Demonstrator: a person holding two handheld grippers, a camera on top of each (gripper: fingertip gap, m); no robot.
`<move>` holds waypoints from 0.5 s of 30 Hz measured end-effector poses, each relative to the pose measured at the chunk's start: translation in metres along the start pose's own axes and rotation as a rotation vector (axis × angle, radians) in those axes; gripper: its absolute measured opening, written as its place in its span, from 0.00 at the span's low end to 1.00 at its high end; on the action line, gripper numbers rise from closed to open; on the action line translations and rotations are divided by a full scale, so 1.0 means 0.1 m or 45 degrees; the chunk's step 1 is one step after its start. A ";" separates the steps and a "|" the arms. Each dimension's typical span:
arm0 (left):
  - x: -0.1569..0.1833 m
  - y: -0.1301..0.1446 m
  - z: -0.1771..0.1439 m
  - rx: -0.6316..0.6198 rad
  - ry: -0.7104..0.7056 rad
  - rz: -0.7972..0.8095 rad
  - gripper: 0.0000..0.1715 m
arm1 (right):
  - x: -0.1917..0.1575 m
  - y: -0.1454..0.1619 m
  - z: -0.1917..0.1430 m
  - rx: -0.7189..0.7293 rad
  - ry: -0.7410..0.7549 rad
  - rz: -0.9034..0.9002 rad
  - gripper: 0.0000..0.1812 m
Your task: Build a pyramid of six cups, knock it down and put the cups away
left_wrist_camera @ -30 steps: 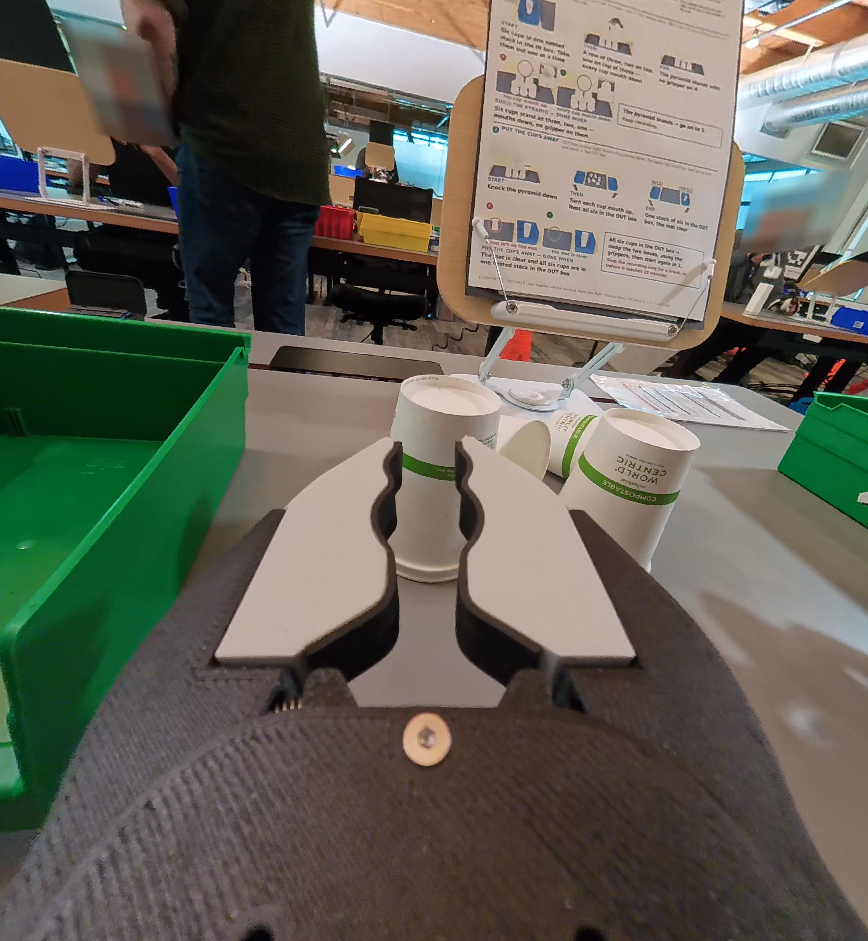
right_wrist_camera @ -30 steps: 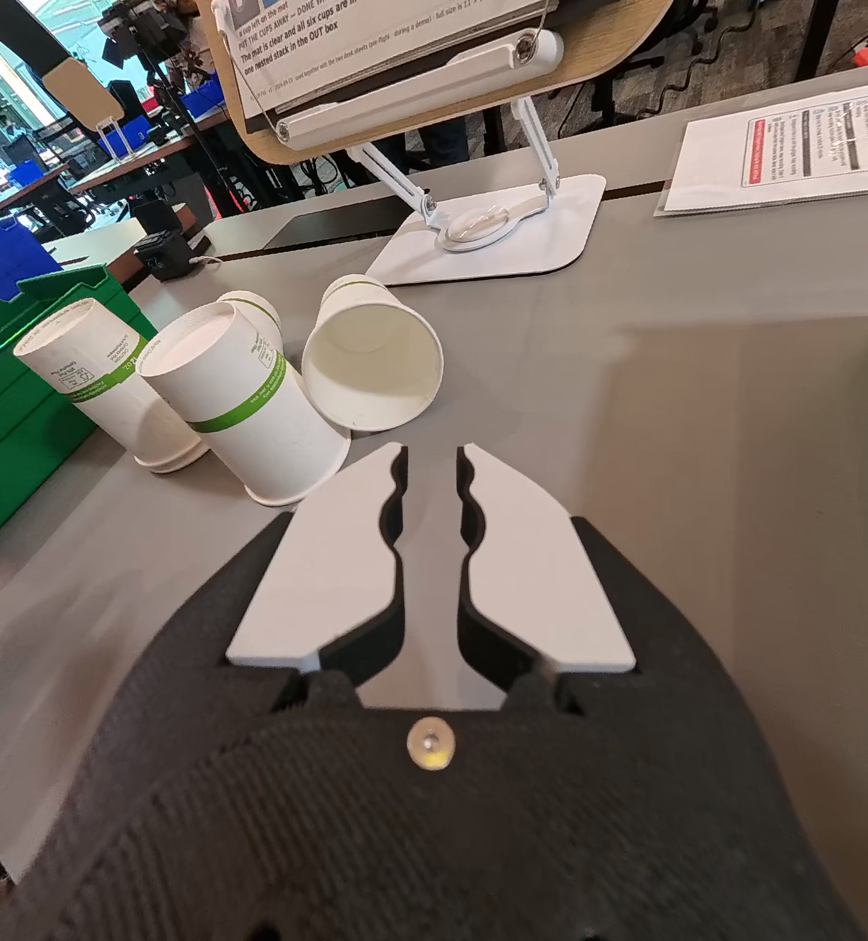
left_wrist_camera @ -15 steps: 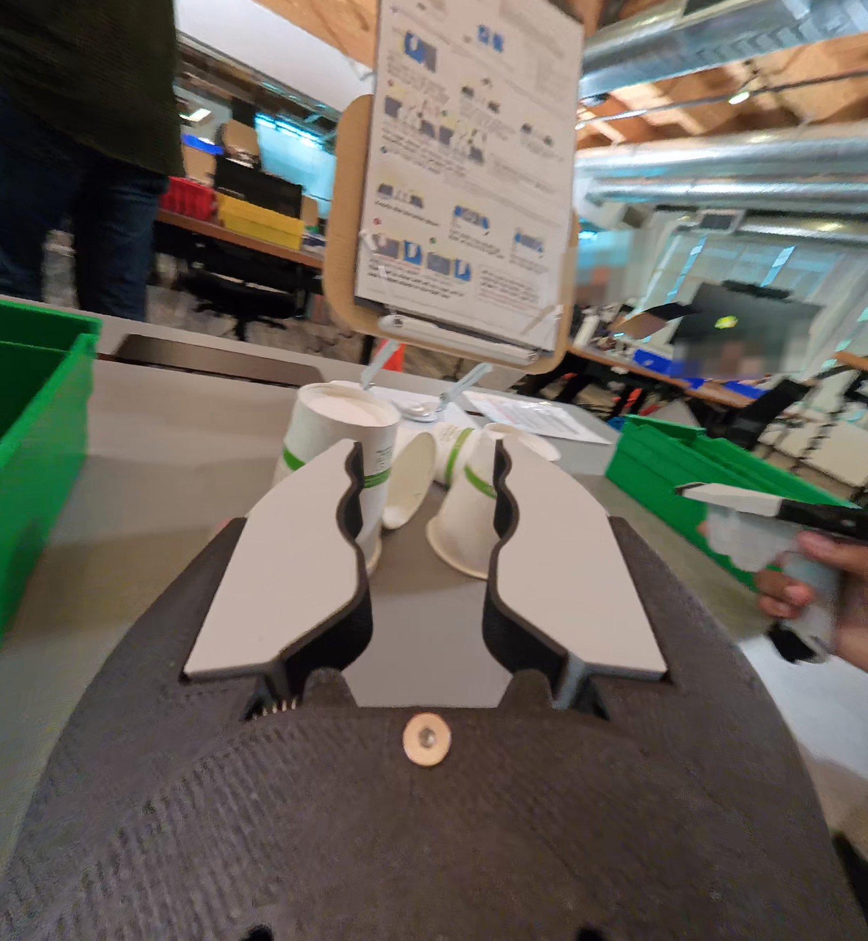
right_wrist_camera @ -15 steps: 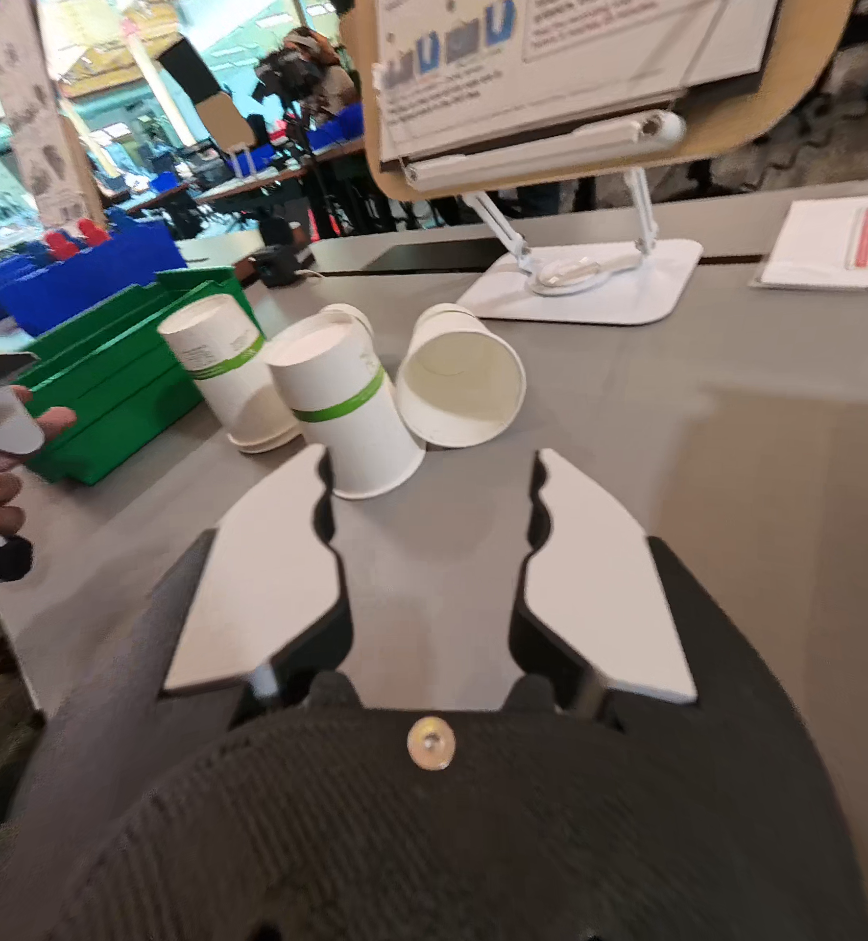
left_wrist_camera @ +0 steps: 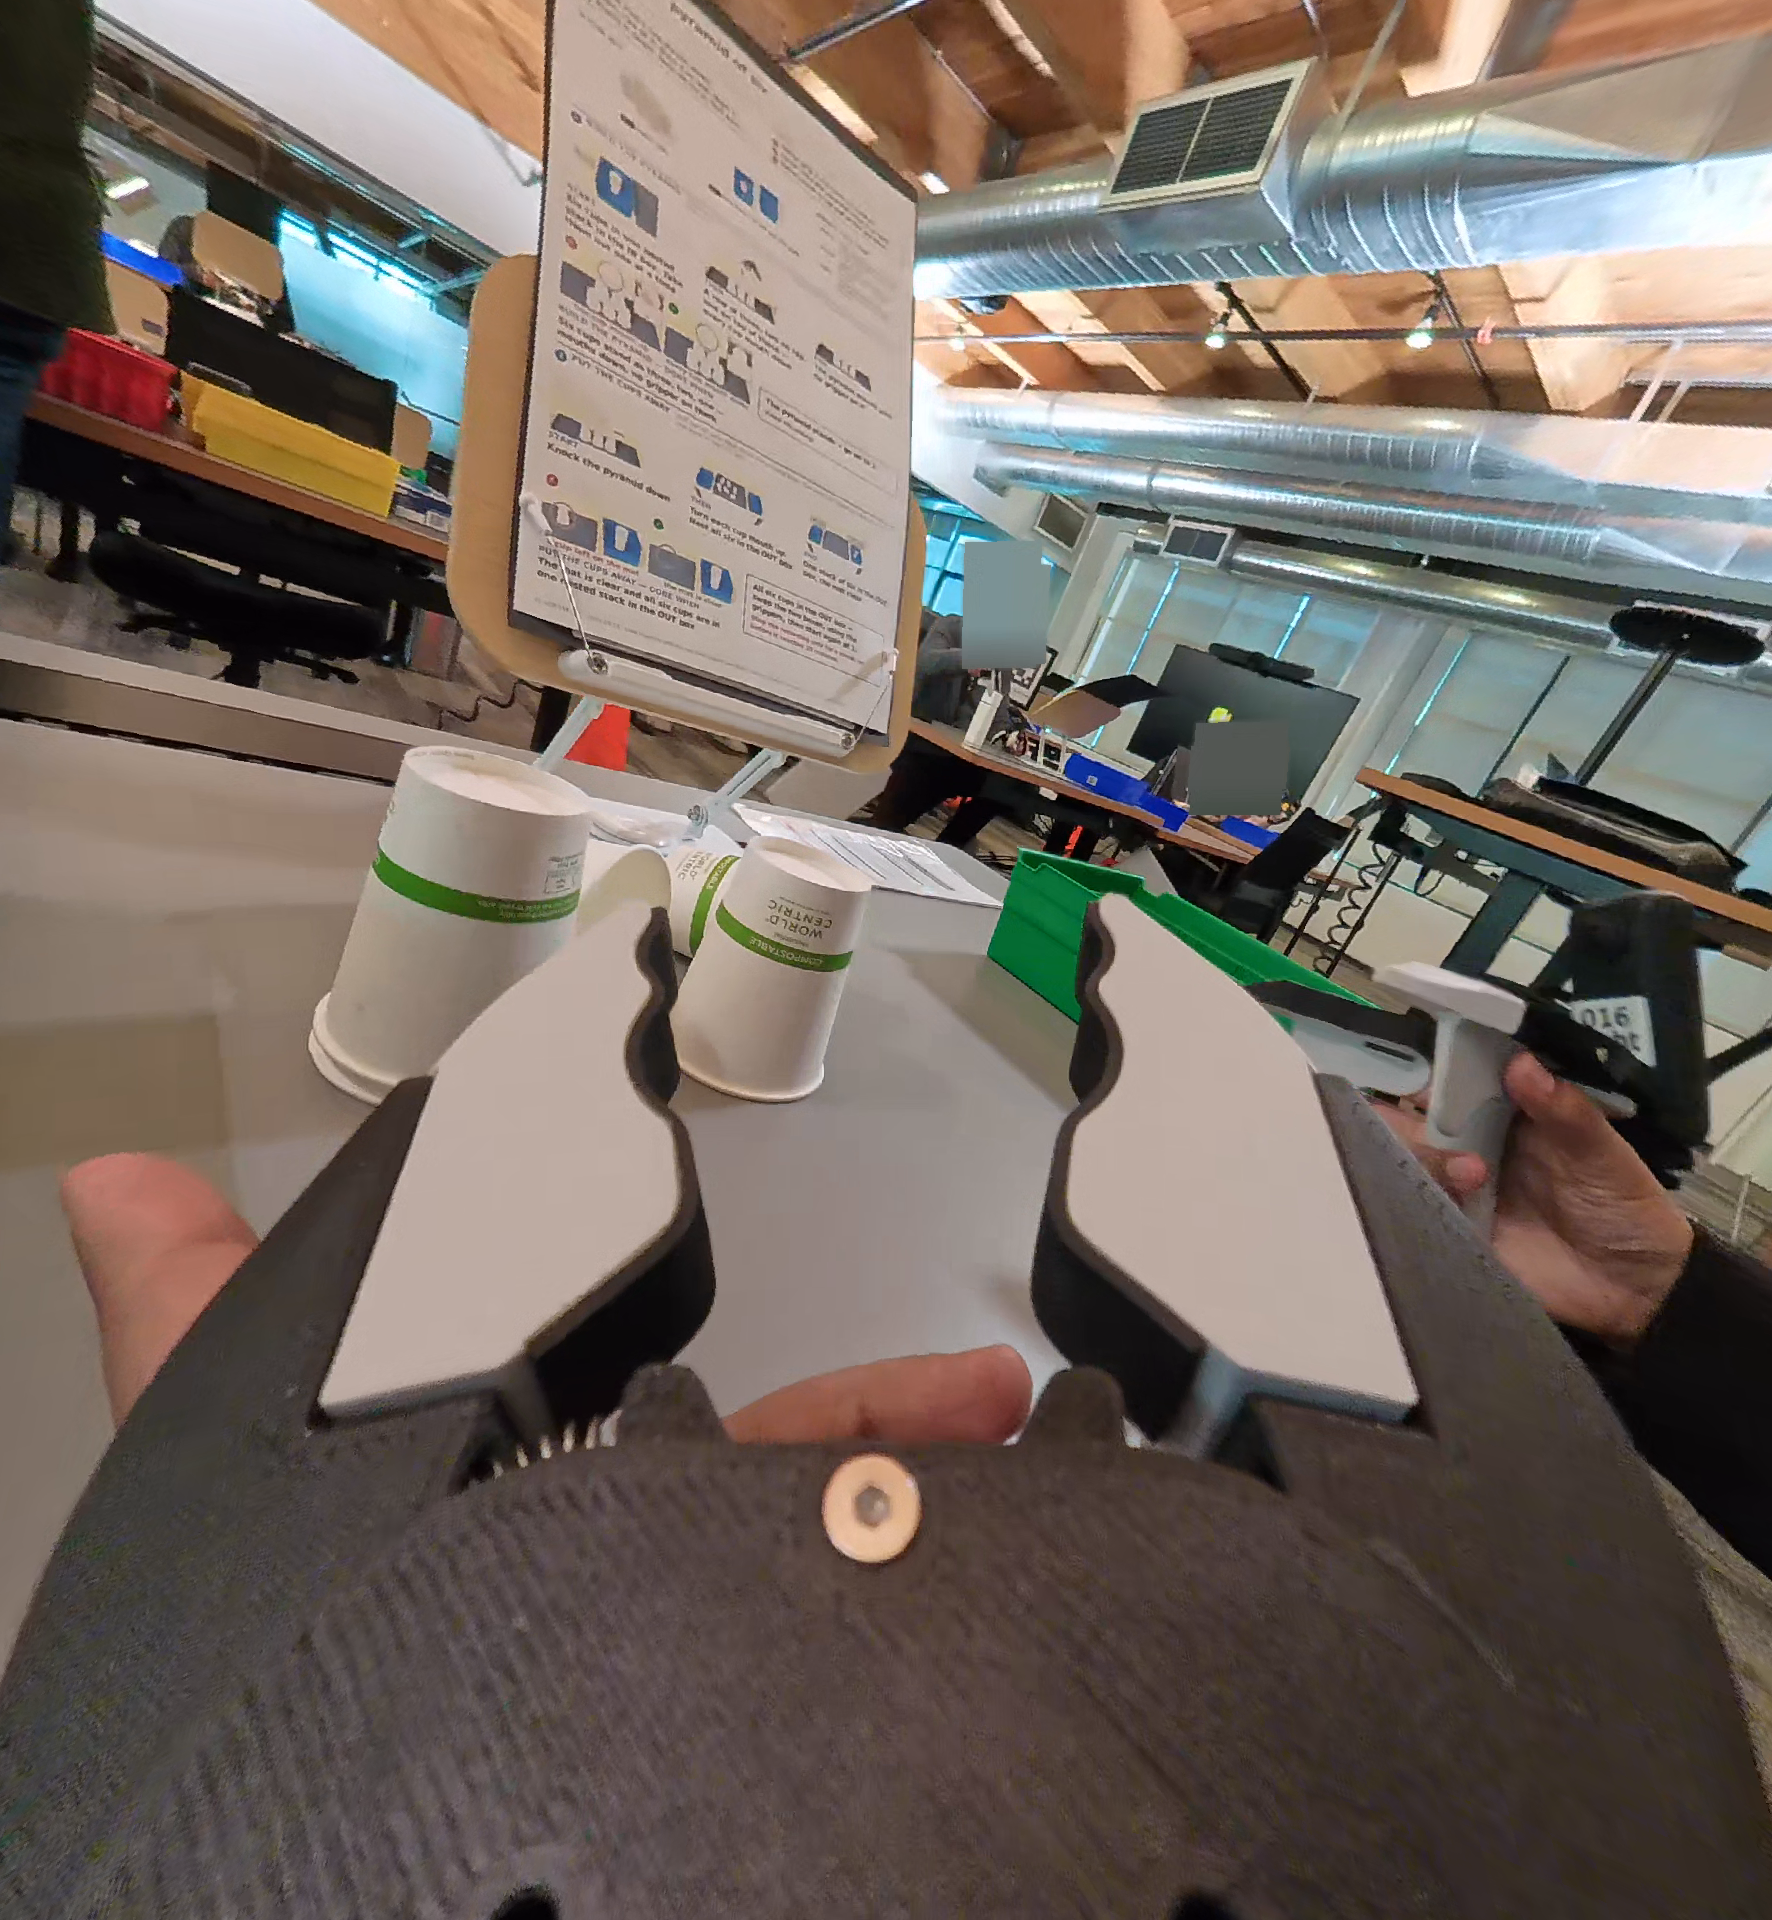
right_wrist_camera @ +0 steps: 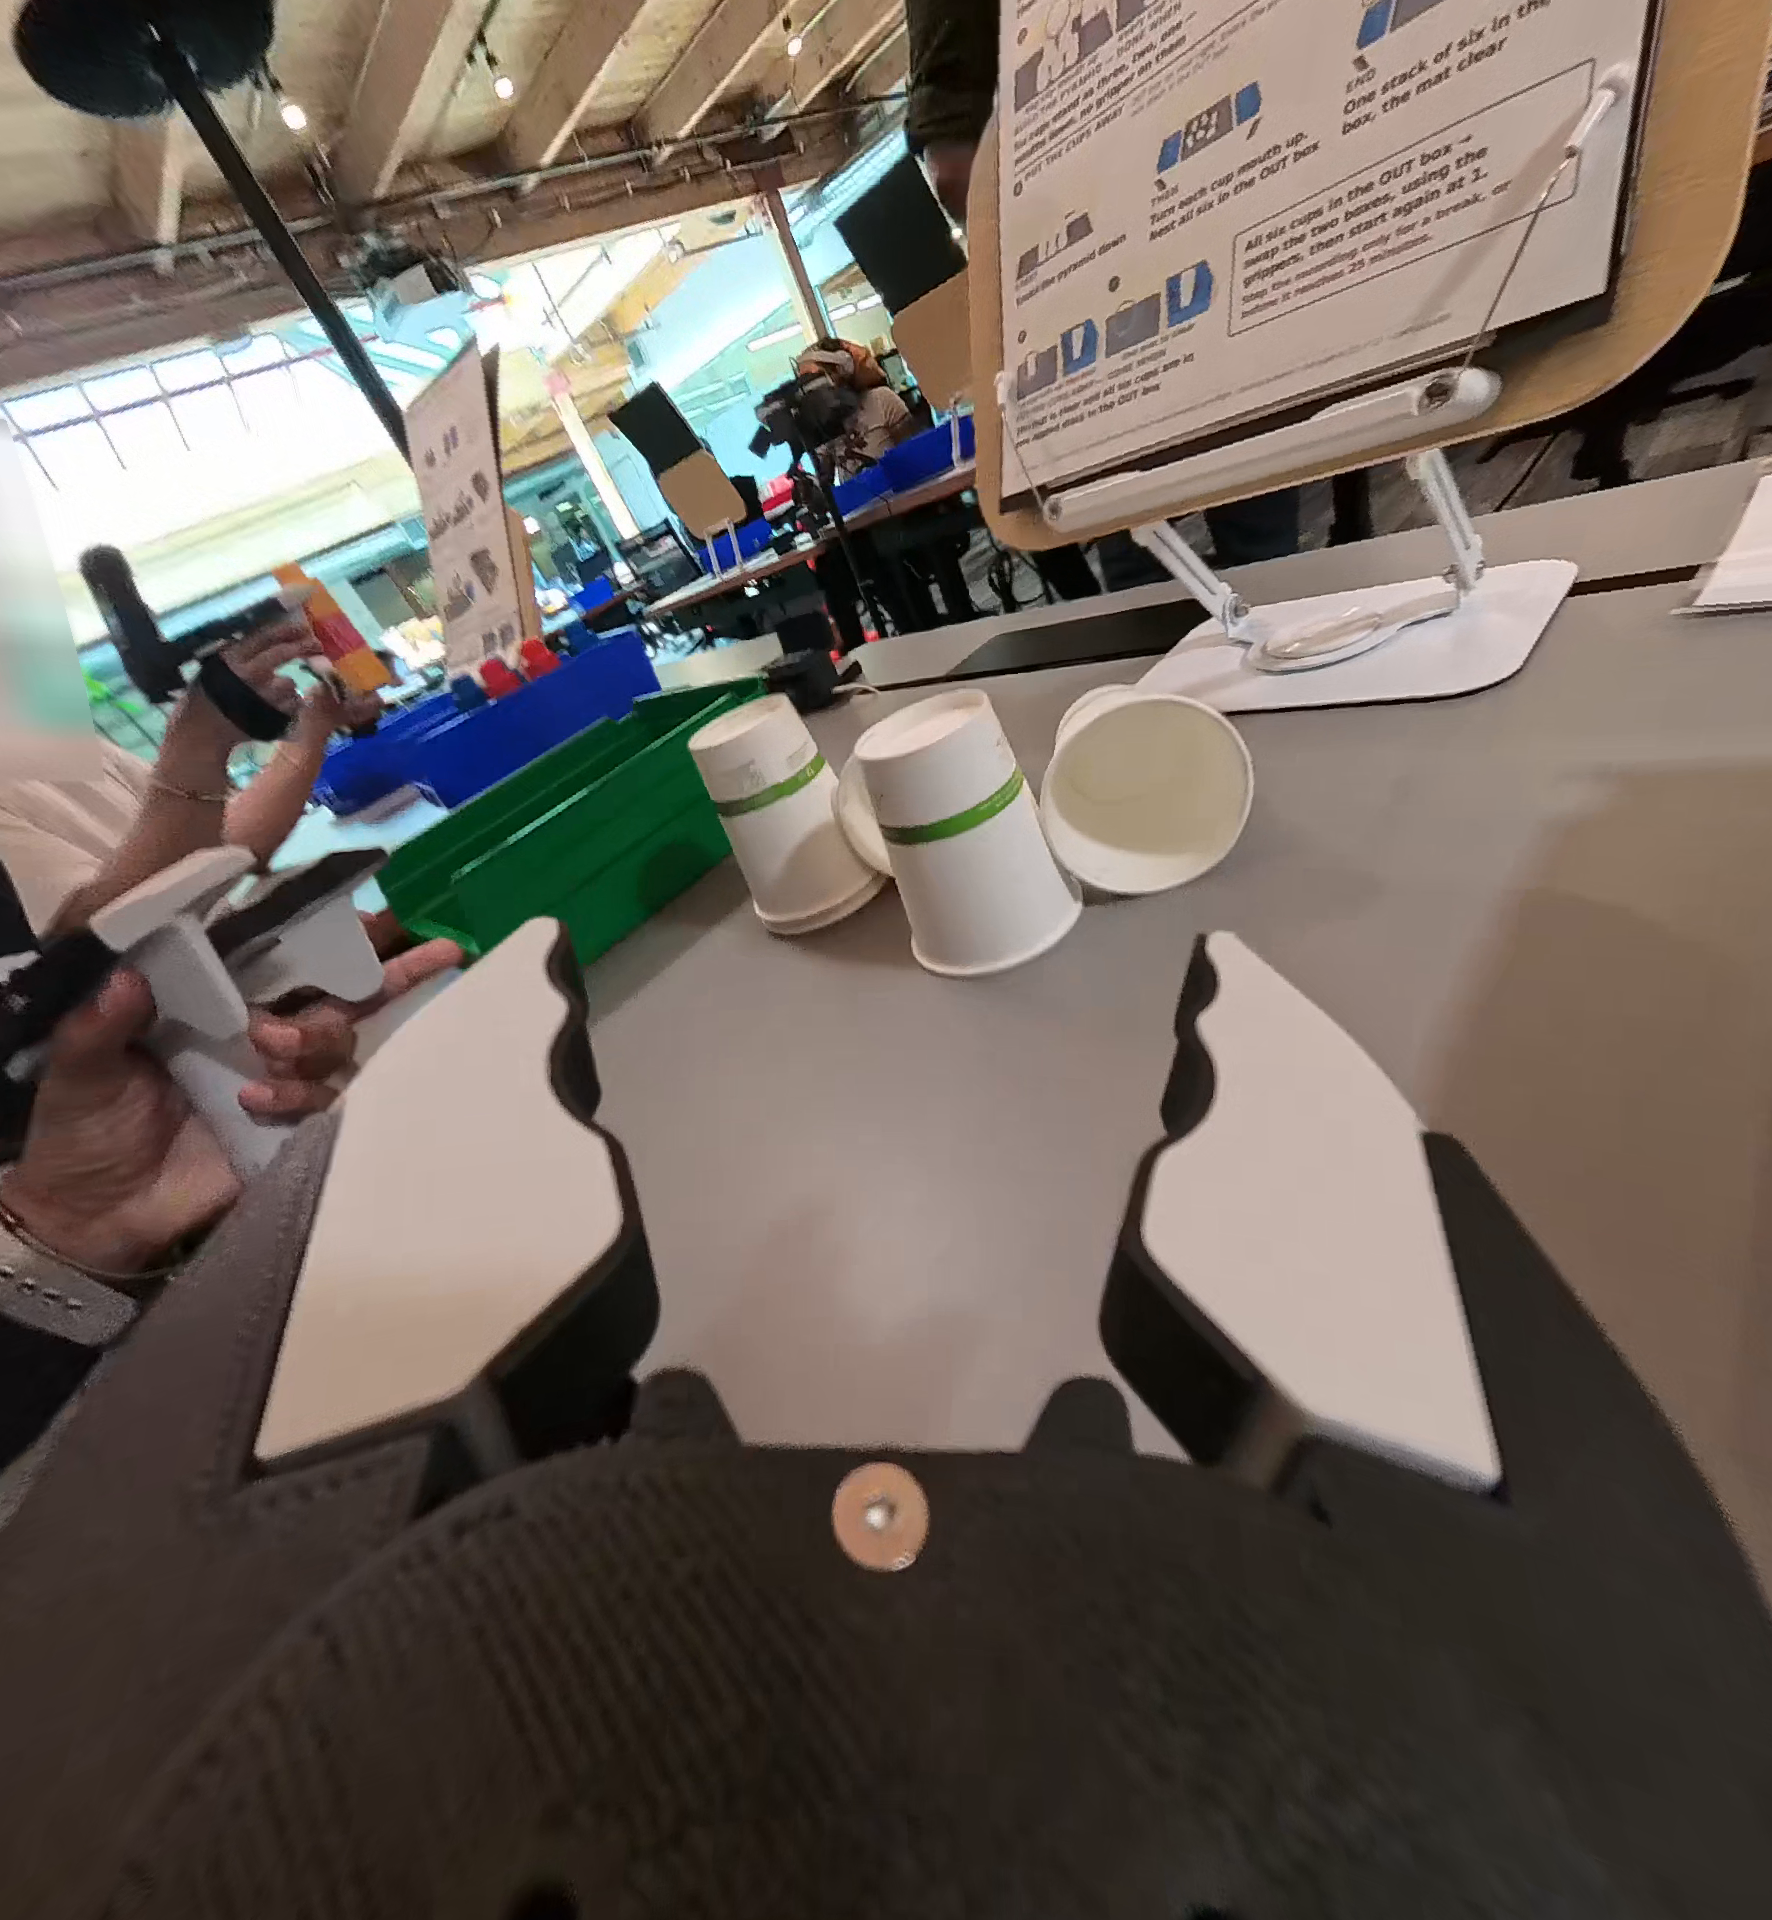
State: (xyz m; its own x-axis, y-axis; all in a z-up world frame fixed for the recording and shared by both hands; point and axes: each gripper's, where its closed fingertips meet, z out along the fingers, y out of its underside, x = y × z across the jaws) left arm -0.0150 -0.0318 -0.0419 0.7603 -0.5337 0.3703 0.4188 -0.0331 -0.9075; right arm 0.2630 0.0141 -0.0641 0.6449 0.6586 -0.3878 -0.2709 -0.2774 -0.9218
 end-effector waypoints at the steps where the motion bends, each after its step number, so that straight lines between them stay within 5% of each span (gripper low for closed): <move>1: 0.02 0.01 -0.02 0.002 -0.006 -0.007 0.44 | -0.03 0.03 -0.06 -0.012 0.013 -0.025 0.60; 8: 0.40 0.21 -0.03 -0.032 0.044 -0.065 0.43 | -0.07 0.18 -0.68 -0.049 0.098 -0.055 0.60; 15: 1.20 0.62 -0.02 -0.168 0.229 -0.042 0.43 | -0.04 0.14 -1.38 0.017 0.196 -0.018 0.58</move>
State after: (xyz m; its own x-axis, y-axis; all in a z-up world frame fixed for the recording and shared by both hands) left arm 0.1007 -0.0997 -0.0540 0.6417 -0.6719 0.3700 0.3647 -0.1571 -0.9178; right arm 0.3559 -0.0891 -0.0755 0.7503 0.5472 -0.3708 -0.2696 -0.2589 -0.9275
